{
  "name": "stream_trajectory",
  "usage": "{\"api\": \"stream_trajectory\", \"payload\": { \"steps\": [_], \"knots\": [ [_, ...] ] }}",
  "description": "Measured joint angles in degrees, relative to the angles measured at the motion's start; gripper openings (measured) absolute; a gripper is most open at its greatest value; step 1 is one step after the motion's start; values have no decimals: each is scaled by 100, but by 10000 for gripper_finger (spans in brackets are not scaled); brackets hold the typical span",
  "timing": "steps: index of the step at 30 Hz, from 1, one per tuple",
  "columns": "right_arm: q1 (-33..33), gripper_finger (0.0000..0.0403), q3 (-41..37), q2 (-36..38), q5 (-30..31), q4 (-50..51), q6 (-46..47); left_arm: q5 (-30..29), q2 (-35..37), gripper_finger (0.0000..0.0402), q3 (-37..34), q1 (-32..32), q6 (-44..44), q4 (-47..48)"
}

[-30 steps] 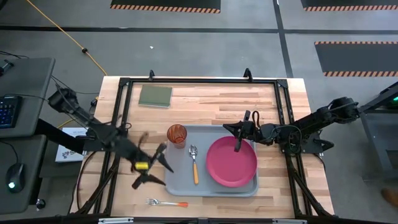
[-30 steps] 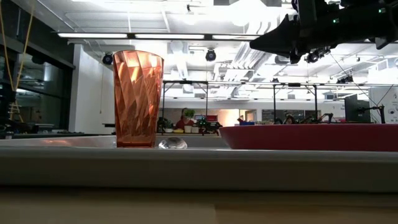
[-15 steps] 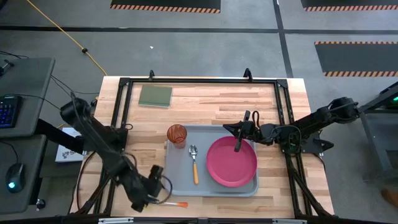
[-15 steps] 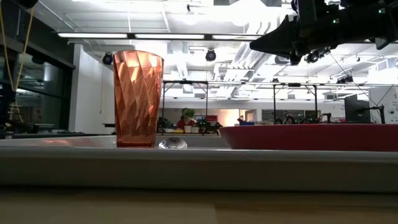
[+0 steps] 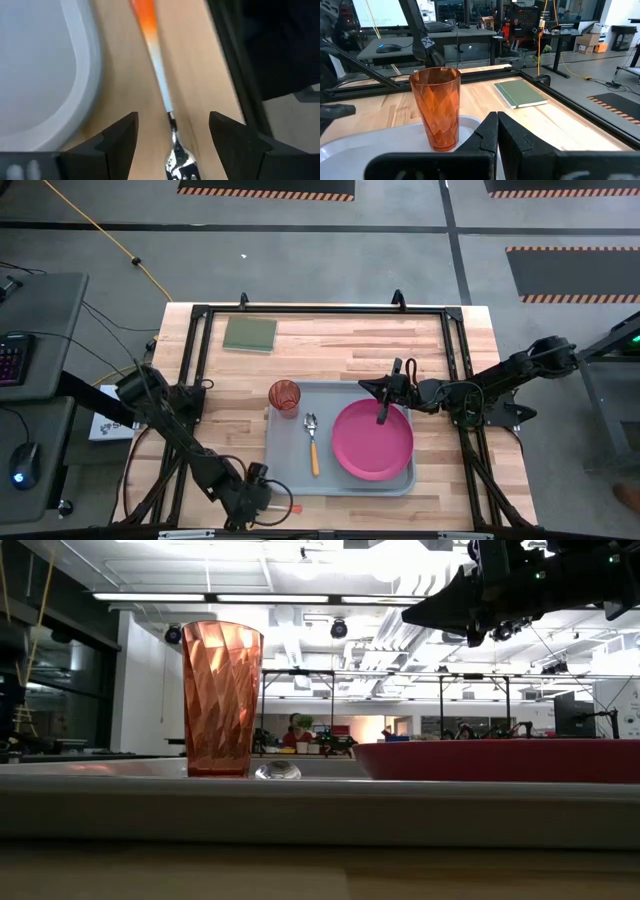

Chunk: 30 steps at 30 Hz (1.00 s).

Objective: Pick and place plate/cup/fork/spoon on tray
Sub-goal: Put the white and orange fork to the left side of the orange spoon on the gray tray

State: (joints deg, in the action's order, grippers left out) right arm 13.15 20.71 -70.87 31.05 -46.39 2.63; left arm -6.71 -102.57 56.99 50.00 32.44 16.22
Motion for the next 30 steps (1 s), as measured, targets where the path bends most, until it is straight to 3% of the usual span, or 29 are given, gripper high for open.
{"api": "stream_trajectory", "payload": {
  "steps": [6, 13, 26, 30],
  "knots": [
    [0, 0, 0, 0, 0, 17, -1, -41, -276, 234, 13, 14, 314, -113],
    [0, 0, 0, 0, 2, 69, -6, -488, -360, 216, 29, 154, 439, 68],
    [0, 0, 0, 0, 2, 114, 24, -349, -329, 22, 13, 175, 399, 252],
    [0, 0, 0, 0, 2, 114, 33, -232, -296, 10, 11, 177, 393, 422]
  ]
}}
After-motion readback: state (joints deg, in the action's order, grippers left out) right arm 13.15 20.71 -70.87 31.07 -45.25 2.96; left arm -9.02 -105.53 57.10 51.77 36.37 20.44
